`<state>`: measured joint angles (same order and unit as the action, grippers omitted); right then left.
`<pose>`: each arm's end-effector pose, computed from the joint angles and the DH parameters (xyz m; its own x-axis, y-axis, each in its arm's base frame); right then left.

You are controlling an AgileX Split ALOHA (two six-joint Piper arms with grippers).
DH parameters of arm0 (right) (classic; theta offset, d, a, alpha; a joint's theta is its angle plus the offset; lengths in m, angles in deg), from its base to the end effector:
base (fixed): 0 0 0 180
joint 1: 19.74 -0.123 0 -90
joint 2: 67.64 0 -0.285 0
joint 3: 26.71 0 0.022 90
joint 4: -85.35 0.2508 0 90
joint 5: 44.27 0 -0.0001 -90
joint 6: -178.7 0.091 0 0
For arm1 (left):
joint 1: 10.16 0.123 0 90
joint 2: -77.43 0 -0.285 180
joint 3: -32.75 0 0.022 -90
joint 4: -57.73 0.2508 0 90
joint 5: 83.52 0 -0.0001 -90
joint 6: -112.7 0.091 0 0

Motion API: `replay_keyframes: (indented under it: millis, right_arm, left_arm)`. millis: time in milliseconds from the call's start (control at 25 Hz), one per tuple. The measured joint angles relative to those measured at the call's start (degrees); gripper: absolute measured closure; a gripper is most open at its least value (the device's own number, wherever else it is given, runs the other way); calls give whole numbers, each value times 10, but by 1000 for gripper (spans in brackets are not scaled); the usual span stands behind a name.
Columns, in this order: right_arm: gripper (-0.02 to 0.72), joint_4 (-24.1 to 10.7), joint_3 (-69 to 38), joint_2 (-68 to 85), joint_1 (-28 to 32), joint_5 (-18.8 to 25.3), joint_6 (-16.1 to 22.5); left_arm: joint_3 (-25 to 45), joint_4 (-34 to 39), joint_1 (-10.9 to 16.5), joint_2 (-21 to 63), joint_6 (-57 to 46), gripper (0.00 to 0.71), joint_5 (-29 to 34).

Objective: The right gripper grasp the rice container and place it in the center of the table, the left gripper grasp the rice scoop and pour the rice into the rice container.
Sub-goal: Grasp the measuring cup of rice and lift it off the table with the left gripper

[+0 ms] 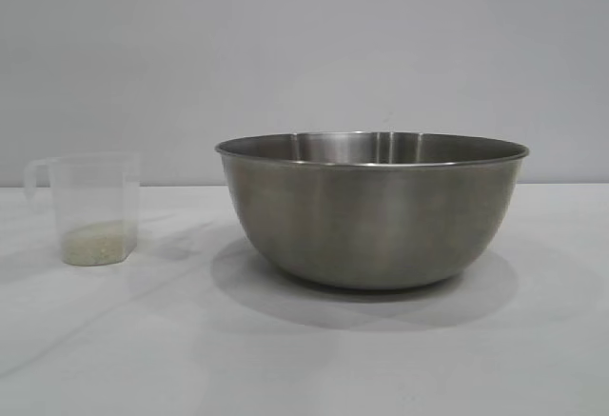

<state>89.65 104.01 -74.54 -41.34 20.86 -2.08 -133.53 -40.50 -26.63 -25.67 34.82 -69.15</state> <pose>-0.0109 0.0024 0.2679 -0.4898 -0.1746 -0.8542 -0.4126 0.9095 0.0507 0.3566 -0.1288 0.2702 -0.3693 0.1731 -0.9130 0.5132 0.8571 -0.0450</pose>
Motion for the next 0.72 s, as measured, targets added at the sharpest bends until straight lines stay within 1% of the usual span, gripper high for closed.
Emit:
replay_keyframes:
  millis: [40,80,120,160,200,240,280,320,360,400,440,480,560,600,720]
  right_arm:
    - [305,0,0,0,0,0,0]
    - [305,0,0,0,0,0,0]
    - [305,0,0,0,0,0,0]
    - [305,0,0,0,0,0,0]
    - [305,0,0,0,0,0,0]
    - [305,0,0,0,0,1,0]
    - [305,0,0,0,0,1,0]
    - [305,0,0,0,0,1,0]
    - [305,0,0,0,0,1,0]
    - [305,-6,0,0,0,1,-3]
    - [305,-25,0,0,0,1,-4]
    - [305,-54,0,0,0,1,-1]
    - [305,-90,0,0,0,0,10]
    - [305,-99,0,0,0,0,13]
    - [305,-104,0,0,0,0,17]
  left_arm:
    - [0,59,1,0,-54,368,0]
    - [0,162,1,0,-152,368,-2]
    - [0,303,-1,1,-268,368,-12]
    - [1,435,-7,2,-434,368,-32]
    - [7,594,-11,5,-603,368,-48]
    - [12,739,-16,9,-734,368,-59]
    - [16,862,-21,17,-867,368,-61]
    - [22,946,-24,24,-974,368,-68]
    - [31,1027,-24,34,-1055,368,-79]
    - [44,1086,-24,45,-1103,368,-95]
    - [65,1120,-24,56,-1142,368,-120]
    - [91,1146,-24,70,-1166,368,-149]
    - [151,1174,-24,99,-1182,368,-209]
    - [182,1179,-24,110,-1182,368,-240]
    - [257,1185,-24,139,-1150,368,-313]
